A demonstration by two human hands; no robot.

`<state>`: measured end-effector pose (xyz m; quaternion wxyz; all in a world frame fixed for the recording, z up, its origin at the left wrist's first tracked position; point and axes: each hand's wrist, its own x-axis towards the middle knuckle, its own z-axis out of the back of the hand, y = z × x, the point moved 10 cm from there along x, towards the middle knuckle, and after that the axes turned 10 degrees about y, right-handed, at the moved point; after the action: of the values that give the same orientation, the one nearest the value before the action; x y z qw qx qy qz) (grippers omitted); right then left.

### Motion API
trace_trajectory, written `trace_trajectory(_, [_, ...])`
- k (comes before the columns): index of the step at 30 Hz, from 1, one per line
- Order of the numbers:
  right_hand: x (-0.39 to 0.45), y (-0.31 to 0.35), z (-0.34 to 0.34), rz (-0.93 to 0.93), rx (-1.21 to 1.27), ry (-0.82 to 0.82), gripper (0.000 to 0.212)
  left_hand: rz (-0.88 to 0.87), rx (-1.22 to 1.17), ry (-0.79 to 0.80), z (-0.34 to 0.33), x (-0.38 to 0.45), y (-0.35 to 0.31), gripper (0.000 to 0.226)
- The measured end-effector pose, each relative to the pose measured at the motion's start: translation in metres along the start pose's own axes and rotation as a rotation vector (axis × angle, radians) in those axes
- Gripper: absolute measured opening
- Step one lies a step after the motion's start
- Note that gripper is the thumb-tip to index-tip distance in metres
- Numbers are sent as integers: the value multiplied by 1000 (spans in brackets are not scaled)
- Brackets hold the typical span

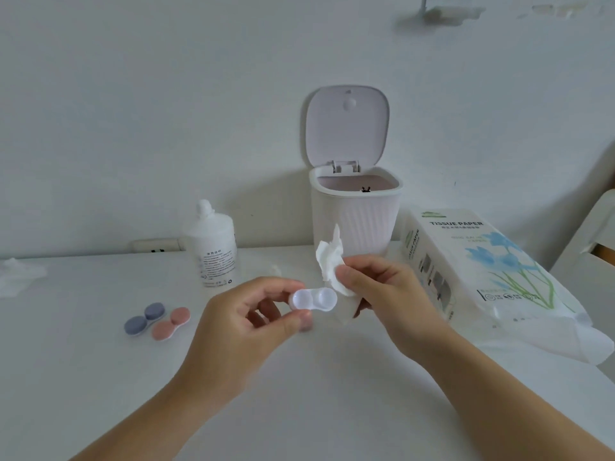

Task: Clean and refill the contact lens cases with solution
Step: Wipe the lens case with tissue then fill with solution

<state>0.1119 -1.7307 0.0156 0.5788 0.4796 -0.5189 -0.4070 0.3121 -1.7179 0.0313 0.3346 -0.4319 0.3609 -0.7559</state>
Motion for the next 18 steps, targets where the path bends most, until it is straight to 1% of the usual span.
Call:
trace_trajectory(3, [-1,-2,-16,-8,13,79,12,31,-31,26,-5,-6,10,33])
trace_trajectory(5, [-2,0,-25,-4,9,126,17,32,-15,51,-8,-8,13,32])
trace_trajectory(7, [-3,0,-29,-4,1,145,18,40,-30,42,-5,-7,15,32])
trace_trajectory(9, [-4,-2,-32,-15,3,167,14,54,-38,26,-3,-5,17,32])
trace_trajectory(12, [-5,-3,-39,-36,-28,229,16,68,-33,23,-3,-4,15,32])
trace_trajectory(16, [-5,-9,-43,-109,-27,268,20,89,-17,24,-3,-3,15,27])
trace_trajectory(18, [-5,-14,-44,-148,-40,286,21,90,8,21,-2,-3,14,29])
